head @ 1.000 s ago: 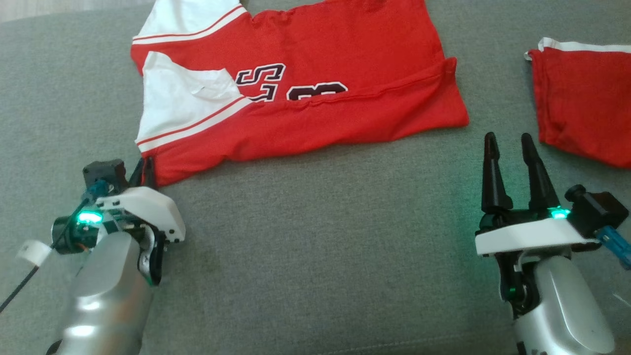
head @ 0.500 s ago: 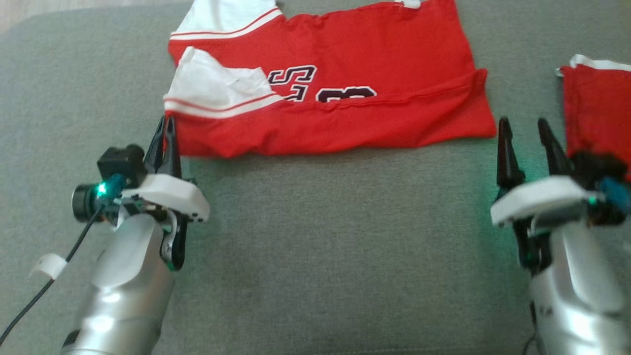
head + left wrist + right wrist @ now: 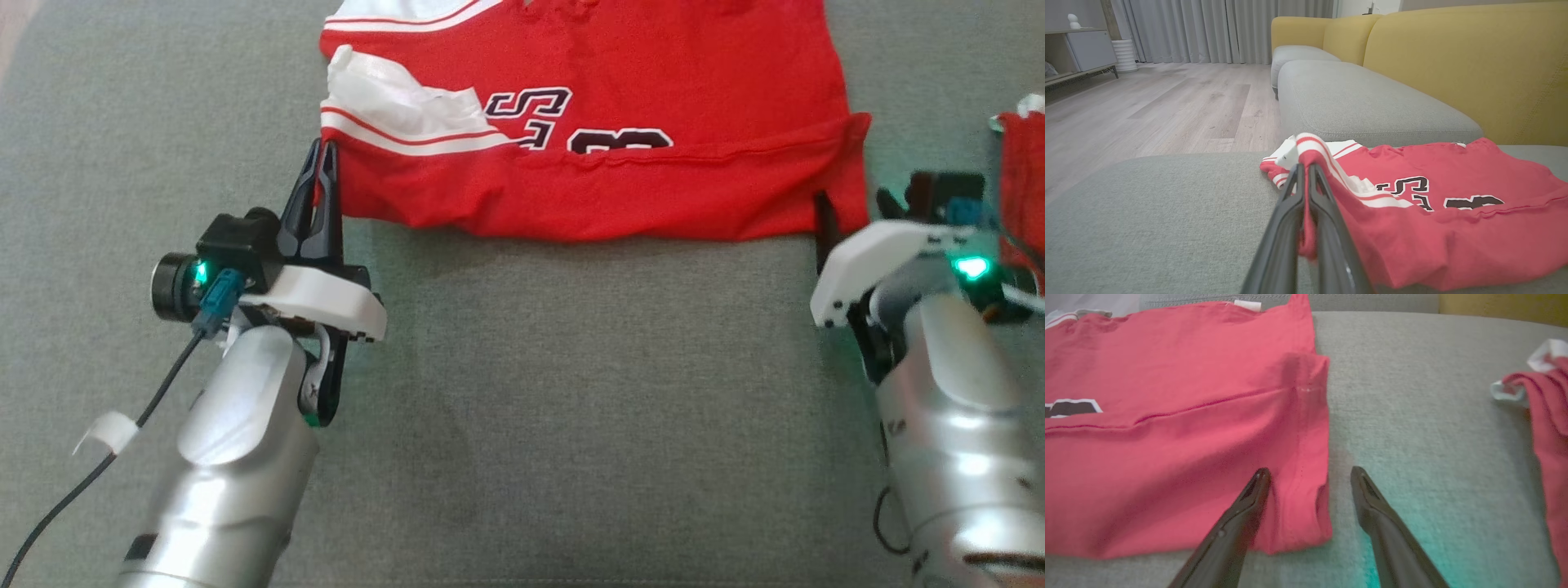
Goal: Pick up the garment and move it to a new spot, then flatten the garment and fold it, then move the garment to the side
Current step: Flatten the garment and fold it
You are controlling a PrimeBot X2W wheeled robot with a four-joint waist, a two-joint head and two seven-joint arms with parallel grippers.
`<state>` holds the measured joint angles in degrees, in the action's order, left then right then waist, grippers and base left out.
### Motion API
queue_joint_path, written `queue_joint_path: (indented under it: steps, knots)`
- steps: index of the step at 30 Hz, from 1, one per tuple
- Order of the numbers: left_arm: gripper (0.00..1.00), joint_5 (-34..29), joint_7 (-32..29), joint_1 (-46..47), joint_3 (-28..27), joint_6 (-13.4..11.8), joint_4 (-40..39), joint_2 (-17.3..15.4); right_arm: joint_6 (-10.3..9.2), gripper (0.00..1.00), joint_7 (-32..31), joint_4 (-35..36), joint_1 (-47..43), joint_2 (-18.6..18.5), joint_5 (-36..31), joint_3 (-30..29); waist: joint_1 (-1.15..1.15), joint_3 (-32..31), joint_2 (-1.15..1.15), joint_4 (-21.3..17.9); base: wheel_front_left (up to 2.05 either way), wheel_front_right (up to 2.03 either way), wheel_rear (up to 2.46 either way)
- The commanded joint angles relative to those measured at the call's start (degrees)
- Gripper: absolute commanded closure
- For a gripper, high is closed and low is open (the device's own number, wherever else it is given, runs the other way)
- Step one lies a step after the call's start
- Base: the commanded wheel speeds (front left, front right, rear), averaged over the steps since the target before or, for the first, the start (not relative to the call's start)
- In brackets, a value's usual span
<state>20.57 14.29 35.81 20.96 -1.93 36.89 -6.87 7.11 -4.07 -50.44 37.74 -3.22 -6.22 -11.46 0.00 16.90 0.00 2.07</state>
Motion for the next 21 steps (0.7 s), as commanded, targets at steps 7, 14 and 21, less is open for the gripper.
queue_joint_path:
  steps: [7,14,21]
  knots:
    - [1.00,-0.74,0.69,0.29,-1.06,-0.03,-1.18,-1.61,0.37,1.00,0.67,-3.89,2.60,0.35,-5.36,1.84,0.00,-0.63,0.00,0.50,0.00,0.00,0.00]
    - [1.00,-1.22,-0.08,-2.04,-1.12,-1.66,2.24,-3.98,0.37,1.00,6.33,-4.59,0.61,0.35,-5.24,-1.78,0.00,-4.51,0.00,-0.63,0.00,0.00,0.00]
    - [1.00,-2.07,-1.74,-6.06,0.43,-1.73,4.98,-6.24,0.37,1.00,7.63,-6.09,-2.99,0.35,-2.52,-0.78,0.00,-9.90,0.00,-1.74,0.00,0.00,0.00]
